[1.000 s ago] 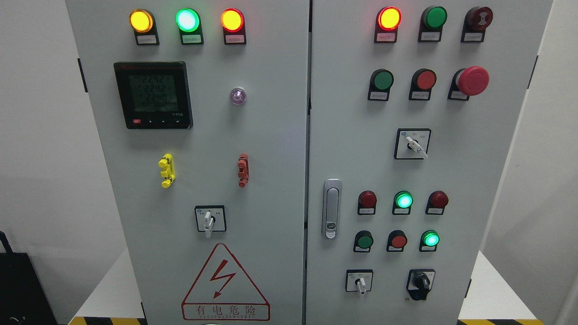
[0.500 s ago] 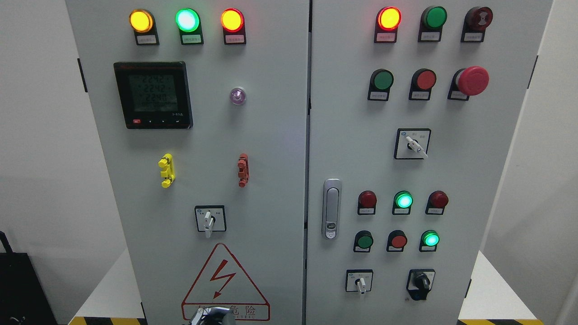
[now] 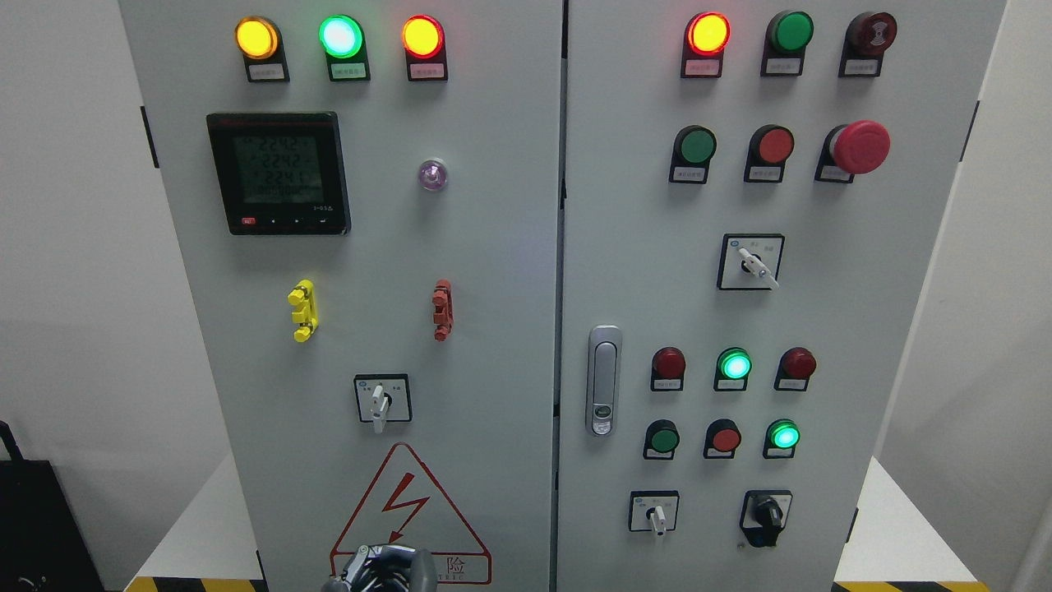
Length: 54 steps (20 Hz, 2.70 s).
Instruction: Turn on light switch 1
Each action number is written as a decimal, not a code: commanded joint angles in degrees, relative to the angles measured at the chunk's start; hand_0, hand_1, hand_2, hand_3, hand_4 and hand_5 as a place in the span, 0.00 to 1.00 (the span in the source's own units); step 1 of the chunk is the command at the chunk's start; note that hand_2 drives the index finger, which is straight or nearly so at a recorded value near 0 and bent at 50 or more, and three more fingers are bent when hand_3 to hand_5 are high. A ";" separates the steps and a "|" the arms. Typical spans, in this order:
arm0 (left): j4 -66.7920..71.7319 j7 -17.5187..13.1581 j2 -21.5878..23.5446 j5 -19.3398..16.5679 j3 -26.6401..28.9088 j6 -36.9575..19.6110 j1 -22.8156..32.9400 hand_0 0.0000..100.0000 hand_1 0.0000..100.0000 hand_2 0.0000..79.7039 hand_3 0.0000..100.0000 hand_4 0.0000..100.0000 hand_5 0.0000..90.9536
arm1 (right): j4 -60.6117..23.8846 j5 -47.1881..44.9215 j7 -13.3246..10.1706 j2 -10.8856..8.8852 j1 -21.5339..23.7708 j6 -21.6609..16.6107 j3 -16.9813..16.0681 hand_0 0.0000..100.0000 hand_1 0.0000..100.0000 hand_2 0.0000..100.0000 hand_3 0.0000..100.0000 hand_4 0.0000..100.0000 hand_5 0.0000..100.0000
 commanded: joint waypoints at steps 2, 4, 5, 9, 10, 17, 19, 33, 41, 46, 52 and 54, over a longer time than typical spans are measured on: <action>-0.36 -0.05 -1.86 -0.30 0.16 2.20 -2.84 0.35 0.62 0.68 0.77 0.81 0.75 | 0.00 0.01 0.37 0.00 0.00 -0.03 0.00 0.05 0.00 0.00 0.00 0.00 0.00; -0.53 0.13 -1.86 -1.27 0.60 2.11 -2.93 0.35 0.63 0.68 0.77 0.81 0.75 | 0.00 0.01 0.37 0.00 0.00 -0.03 0.00 0.05 0.00 0.00 0.00 0.00 0.00; -0.53 0.22 -1.86 -1.71 0.69 2.11 -2.93 0.35 0.64 0.68 0.77 0.81 0.75 | 0.00 0.01 0.28 0.00 0.00 -0.03 0.00 0.05 0.00 0.00 0.00 0.00 0.00; -0.53 2.67 -1.86 -1.89 1.04 2.11 -2.93 0.31 0.65 0.68 0.77 0.81 0.75 | 0.00 0.01 0.28 0.00 0.00 -0.03 0.00 0.05 0.00 0.00 0.00 0.00 0.00; -0.45 2.94 -1.86 -1.89 1.04 2.19 -2.93 0.30 0.66 0.68 0.77 0.81 0.75 | 0.00 0.01 0.37 0.00 0.00 -0.03 0.00 0.05 0.00 0.00 0.00 0.00 0.00; -0.18 4.26 -1.86 -1.18 1.04 2.37 -3.37 0.21 0.67 0.68 0.76 0.81 0.75 | 0.00 0.01 0.28 0.00 0.00 -0.03 0.00 0.05 0.00 0.00 0.00 0.00 0.00; -0.09 5.31 -1.95 -0.57 1.04 2.46 -3.54 0.19 0.66 0.68 0.76 0.80 0.75 | 0.00 0.01 0.37 0.00 0.00 -0.03 0.00 0.05 0.00 0.00 0.00 0.00 0.00; -0.18 5.49 -2.48 -0.13 2.53 6.94 -8.73 0.11 0.64 0.68 0.71 0.78 0.75 | 0.00 0.01 0.37 0.00 0.00 -0.03 0.00 0.05 0.00 0.00 0.00 0.00 0.00; -0.18 5.49 -2.74 -0.22 3.06 7.29 -10.31 0.09 0.67 0.67 0.71 0.78 0.75 | 0.00 0.01 0.37 0.00 0.00 -0.03 0.00 0.05 0.00 0.00 0.00 0.00 0.00; -0.01 5.49 -2.74 -0.04 5.34 8.35 -11.37 0.08 0.68 0.67 0.71 0.78 0.75 | 0.00 0.01 0.37 0.00 0.00 -0.03 0.00 0.05 0.00 0.00 0.00 0.00 0.00; 0.08 5.40 -2.83 0.22 5.87 9.40 -12.95 0.09 0.68 0.67 0.70 0.77 0.75 | 0.00 0.01 0.37 0.00 0.00 -0.03 0.00 0.05 0.00 0.00 0.00 0.00 0.00; 0.17 5.40 -3.00 0.31 6.05 9.49 -13.48 0.09 0.68 0.67 0.70 0.77 0.75 | 0.00 -0.08 0.37 0.00 0.00 -0.03 0.00 0.05 0.00 0.00 0.00 0.00 0.00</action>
